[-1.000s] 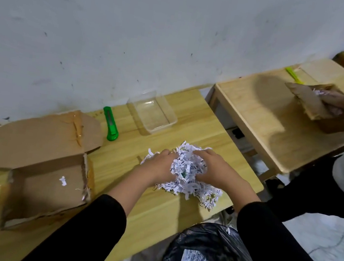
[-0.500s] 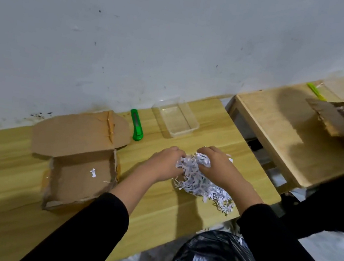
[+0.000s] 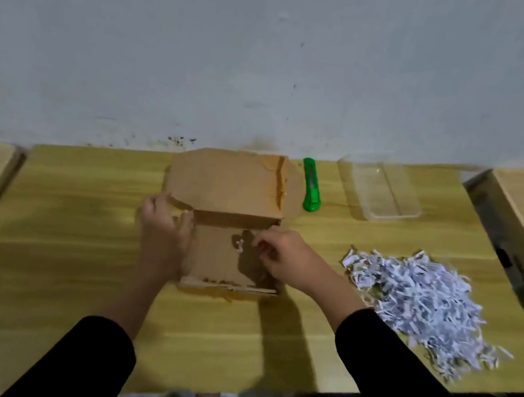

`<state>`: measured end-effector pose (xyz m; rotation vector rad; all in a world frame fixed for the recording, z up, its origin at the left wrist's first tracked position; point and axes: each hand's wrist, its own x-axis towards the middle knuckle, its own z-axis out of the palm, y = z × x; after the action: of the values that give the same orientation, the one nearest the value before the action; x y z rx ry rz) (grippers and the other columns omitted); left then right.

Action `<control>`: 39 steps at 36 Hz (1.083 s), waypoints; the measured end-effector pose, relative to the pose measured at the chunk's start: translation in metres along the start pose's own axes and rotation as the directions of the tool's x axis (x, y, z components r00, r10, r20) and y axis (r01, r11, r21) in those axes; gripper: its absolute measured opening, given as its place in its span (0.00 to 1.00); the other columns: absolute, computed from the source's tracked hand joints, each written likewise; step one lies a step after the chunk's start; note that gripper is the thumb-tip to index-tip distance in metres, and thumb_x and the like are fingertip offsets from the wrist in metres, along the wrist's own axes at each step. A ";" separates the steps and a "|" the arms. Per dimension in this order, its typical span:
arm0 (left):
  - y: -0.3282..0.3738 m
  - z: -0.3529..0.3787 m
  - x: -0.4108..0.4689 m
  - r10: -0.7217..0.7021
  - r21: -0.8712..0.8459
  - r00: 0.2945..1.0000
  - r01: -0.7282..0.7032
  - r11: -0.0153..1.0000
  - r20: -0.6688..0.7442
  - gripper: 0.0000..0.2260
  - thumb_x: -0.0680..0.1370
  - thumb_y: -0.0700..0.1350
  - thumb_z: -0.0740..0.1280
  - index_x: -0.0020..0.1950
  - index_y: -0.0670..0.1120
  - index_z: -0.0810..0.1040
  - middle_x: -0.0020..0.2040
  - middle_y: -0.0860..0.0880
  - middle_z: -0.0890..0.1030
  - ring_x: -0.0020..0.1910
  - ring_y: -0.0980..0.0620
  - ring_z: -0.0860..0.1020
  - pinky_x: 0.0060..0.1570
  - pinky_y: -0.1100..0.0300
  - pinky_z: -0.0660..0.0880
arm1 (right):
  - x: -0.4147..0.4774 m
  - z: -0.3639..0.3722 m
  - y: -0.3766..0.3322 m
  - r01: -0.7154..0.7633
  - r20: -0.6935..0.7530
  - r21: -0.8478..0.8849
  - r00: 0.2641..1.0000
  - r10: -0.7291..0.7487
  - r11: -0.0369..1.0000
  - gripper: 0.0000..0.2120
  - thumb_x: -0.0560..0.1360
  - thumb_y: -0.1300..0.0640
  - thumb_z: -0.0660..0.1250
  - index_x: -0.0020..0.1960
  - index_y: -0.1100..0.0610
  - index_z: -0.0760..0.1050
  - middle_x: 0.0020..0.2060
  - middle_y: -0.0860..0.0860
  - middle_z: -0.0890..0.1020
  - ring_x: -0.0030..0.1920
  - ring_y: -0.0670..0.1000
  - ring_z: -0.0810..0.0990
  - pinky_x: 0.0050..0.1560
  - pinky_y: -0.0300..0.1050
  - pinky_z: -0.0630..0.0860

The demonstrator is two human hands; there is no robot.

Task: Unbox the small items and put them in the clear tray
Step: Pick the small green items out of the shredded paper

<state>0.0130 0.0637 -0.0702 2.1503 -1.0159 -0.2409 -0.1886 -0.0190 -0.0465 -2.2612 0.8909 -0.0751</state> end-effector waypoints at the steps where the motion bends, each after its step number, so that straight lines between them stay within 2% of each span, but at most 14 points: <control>1: -0.007 0.001 0.000 -0.023 -0.016 0.999 0.023 1.000 0.030 0.21 0.77 0.40 0.65 0.66 0.33 0.67 0.59 0.35 0.70 0.58 0.38 0.71 0.57 0.56 0.68 | 0.004 0.002 -0.002 0.015 0.034 -0.021 0.999 -0.014 1.000 0.13 0.70 0.68 0.62 0.52 0.60 0.78 0.48 0.58 0.78 0.48 0.57 0.78 0.50 0.46 0.75; 3: -0.014 0.004 -0.001 -0.109 -0.117 0.988 0.121 0.986 0.107 0.22 0.79 0.41 0.62 0.71 0.36 0.62 0.64 0.40 0.68 0.59 0.44 0.70 0.53 0.71 0.65 | 0.011 0.004 -0.004 0.033 0.087 -0.067 0.996 -0.027 0.997 0.12 0.70 0.67 0.64 0.53 0.59 0.77 0.49 0.57 0.79 0.49 0.55 0.78 0.52 0.48 0.76; 4: -0.015 0.005 0.000 -0.147 -0.167 0.978 0.171 0.971 0.149 0.23 0.80 0.42 0.61 0.73 0.38 0.60 0.66 0.42 0.67 0.60 0.46 0.71 0.51 0.73 0.66 | 0.014 0.005 -0.005 0.035 0.108 -0.086 0.994 -0.026 0.996 0.12 0.71 0.66 0.65 0.53 0.58 0.77 0.49 0.56 0.79 0.50 0.55 0.78 0.52 0.46 0.75; 6: -0.017 0.010 0.002 -0.181 -0.217 0.961 0.226 0.950 0.209 0.23 0.81 0.44 0.58 0.75 0.41 0.57 0.67 0.44 0.69 0.62 0.47 0.72 0.52 0.69 0.69 | 0.020 0.005 -0.004 0.037 0.139 -0.108 0.990 -0.022 0.993 0.12 0.70 0.67 0.66 0.53 0.59 0.78 0.50 0.56 0.79 0.51 0.54 0.77 0.52 0.41 0.72; 9: -0.017 0.014 0.003 -0.229 -0.297 0.927 0.318 0.900 0.298 0.24 0.81 0.48 0.56 0.76 0.45 0.54 0.62 0.50 0.71 0.57 0.55 0.71 0.42 0.73 0.66 | 0.024 0.006 -0.001 0.027 0.146 -0.106 0.989 -0.011 0.994 0.14 0.70 0.69 0.66 0.53 0.59 0.78 0.51 0.56 0.80 0.52 0.52 0.78 0.50 0.36 0.69; 12: -0.016 0.020 0.000 -0.236 -0.374 0.894 0.382 0.845 0.380 0.26 0.81 0.51 0.56 0.76 0.47 0.52 0.71 0.49 0.66 0.70 0.52 0.65 0.60 0.65 0.63 | 0.026 0.009 -0.003 -0.039 0.087 -0.040 0.995 0.042 0.998 0.13 0.72 0.69 0.65 0.54 0.60 0.79 0.52 0.56 0.81 0.50 0.50 0.79 0.50 0.35 0.70; 14: -0.013 0.024 -0.007 -0.231 -0.392 0.879 0.403 0.827 0.418 0.25 0.81 0.50 0.56 0.76 0.47 0.54 0.75 0.48 0.62 0.73 0.51 0.61 0.65 0.61 0.59 | 0.024 0.013 -0.006 -0.095 0.027 0.009 0.995 0.094 0.995 0.13 0.73 0.69 0.63 0.55 0.60 0.79 0.52 0.55 0.81 0.50 0.49 0.79 0.50 0.35 0.71; 18: -0.007 0.032 -0.020 -0.301 -0.372 0.903 0.405 0.835 0.307 0.20 0.82 0.47 0.53 0.74 0.43 0.61 0.70 0.49 0.68 0.69 0.52 0.66 0.64 0.63 0.61 | 0.024 0.029 -0.008 -0.144 -0.090 0.045 0.985 0.147 0.989 0.15 0.73 0.69 0.62 0.57 0.60 0.78 0.53 0.55 0.81 0.53 0.51 0.79 0.50 0.32 0.69; 21: -0.001 0.035 -0.032 -0.434 -0.452 0.894 0.433 0.780 0.108 0.11 0.82 0.44 0.54 0.61 0.43 0.70 0.55 0.49 0.76 0.54 0.52 0.74 0.55 0.57 0.68 | 0.021 0.035 -0.010 -0.172 -0.200 0.037 0.964 0.176 0.984 0.15 0.73 0.70 0.61 0.57 0.62 0.78 0.54 0.58 0.81 0.54 0.56 0.79 0.53 0.35 0.69; 22: 0.000 0.037 -0.035 -0.481 -0.486 0.876 0.439 0.756 0.044 0.12 0.82 0.43 0.54 0.61 0.38 0.70 0.54 0.44 0.76 0.54 0.47 0.75 0.55 0.53 0.69 | 0.020 0.036 -0.011 -0.176 -0.244 0.030 0.953 0.178 0.984 0.15 0.73 0.70 0.61 0.58 0.63 0.77 0.54 0.59 0.81 0.55 0.57 0.79 0.54 0.36 0.68; 23: 0.000 0.040 -0.038 -0.521 -0.514 0.854 0.449 0.731 0.005 0.14 0.82 0.42 0.55 0.64 0.37 0.69 0.58 0.40 0.75 0.57 0.44 0.74 0.58 0.54 0.69 | 0.020 0.036 -0.012 -0.180 -0.282 0.028 0.942 0.180 0.983 0.16 0.73 0.70 0.61 0.58 0.63 0.77 0.54 0.60 0.81 0.55 0.58 0.79 0.54 0.36 0.68; 26: 0.005 0.044 -0.046 -0.580 -0.583 0.814 0.450 0.677 -0.045 0.16 0.81 0.39 0.55 0.69 0.36 0.65 0.65 0.39 0.71 0.64 0.44 0.70 0.56 0.69 0.64 | 0.023 0.035 -0.010 -0.201 -0.332 0.012 0.923 0.193 0.980 0.16 0.73 0.71 0.59 0.58 0.63 0.78 0.53 0.61 0.82 0.52 0.60 0.79 0.50 0.37 0.69; 32: 0.014 0.050 -0.054 -0.625 -0.685 0.779 0.426 0.591 -0.054 0.17 0.82 0.39 0.55 0.71 0.38 0.63 0.67 0.41 0.68 0.66 0.48 0.69 0.55 0.73 0.63 | 0.036 0.035 0.003 -0.282 -0.289 -0.066 0.924 0.252 0.957 0.16 0.72 0.70 0.56 0.54 0.62 0.79 0.43 0.64 0.81 0.43 0.63 0.78 0.36 0.39 0.63; 39: 0.011 0.054 -0.055 -0.642 -0.755 0.765 0.392 0.525 -0.049 0.16 0.81 0.41 0.57 0.69 0.41 0.65 0.65 0.43 0.70 0.59 0.55 0.70 0.57 0.64 0.67 | 0.042 0.037 0.003 -0.339 -0.167 -0.156 0.935 0.314 0.928 0.17 0.71 0.70 0.56 0.55 0.63 0.77 0.49 0.64 0.80 0.47 0.65 0.78 0.42 0.49 0.74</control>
<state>-0.0543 0.0701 -0.1087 1.6036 0.0201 -0.4637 -0.1478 -0.0249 -0.0845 -2.2597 1.3909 0.0014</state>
